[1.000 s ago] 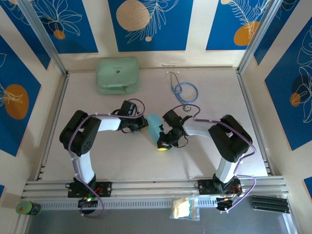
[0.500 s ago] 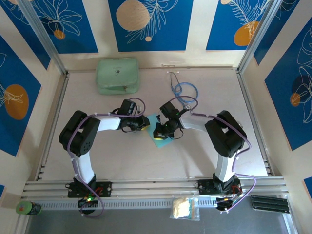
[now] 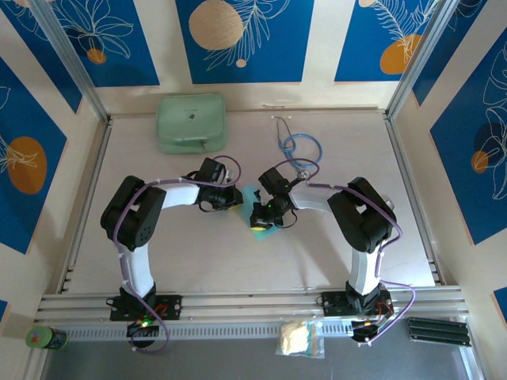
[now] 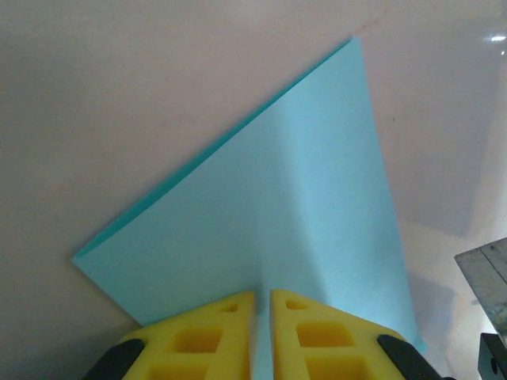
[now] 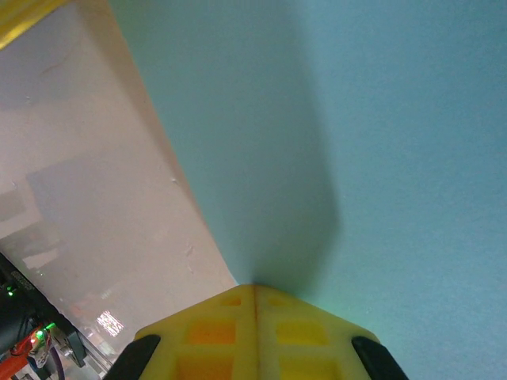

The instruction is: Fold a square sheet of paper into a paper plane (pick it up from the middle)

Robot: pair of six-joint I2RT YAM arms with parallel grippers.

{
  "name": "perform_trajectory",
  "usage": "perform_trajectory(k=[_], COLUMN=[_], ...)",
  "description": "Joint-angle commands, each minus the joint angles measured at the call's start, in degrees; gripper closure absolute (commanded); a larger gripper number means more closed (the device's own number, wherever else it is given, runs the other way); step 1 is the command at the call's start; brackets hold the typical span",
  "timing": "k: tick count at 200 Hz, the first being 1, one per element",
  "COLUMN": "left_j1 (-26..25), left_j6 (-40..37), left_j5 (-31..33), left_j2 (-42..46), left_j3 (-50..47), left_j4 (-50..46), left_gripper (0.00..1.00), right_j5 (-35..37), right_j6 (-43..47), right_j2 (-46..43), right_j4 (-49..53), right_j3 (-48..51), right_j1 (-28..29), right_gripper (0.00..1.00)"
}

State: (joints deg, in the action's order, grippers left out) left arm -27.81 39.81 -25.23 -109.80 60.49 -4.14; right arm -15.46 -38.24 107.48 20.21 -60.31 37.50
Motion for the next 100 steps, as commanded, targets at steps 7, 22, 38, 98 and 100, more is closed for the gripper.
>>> perform_trajectory(k=[7, 22, 38, 98, 100], left_j1=[1.61, 2.83, 4.80, 8.06, 8.11], left_j6=[-7.91, -10.25, -12.85, -13.78, -13.57], left_j5=[7.15, 8.58, 9.24, 7.10, 6.99], left_j2=[-2.54, -3.52, -4.95, -3.85, -3.49], left_j3=[3.56, 5.37, 8.28, 16.75, 16.59], left_j4=[-8.57, -10.57, -12.15, -14.37, -14.15], left_gripper=[0.85, 0.85, 0.85, 0.81, 0.81], right_j5=[3.81, 3.97, 3.78, 2.36, 2.30], right_j6=[1.36, 1.32, 0.76, -4.57, -4.92], right_j2=[1.60, 1.25, 0.97, 3.34, 3.50], right_j4=[4.83, 4.46, 3.61, -2.53, -2.54], right_j3=[2.42, 3.07, 3.12, -0.60, -1.01], right_j1=[0.43, 0.38, 0.31, 0.36, 0.38], right_gripper=[1.00, 1.00, 1.00, 1.00, 1.00])
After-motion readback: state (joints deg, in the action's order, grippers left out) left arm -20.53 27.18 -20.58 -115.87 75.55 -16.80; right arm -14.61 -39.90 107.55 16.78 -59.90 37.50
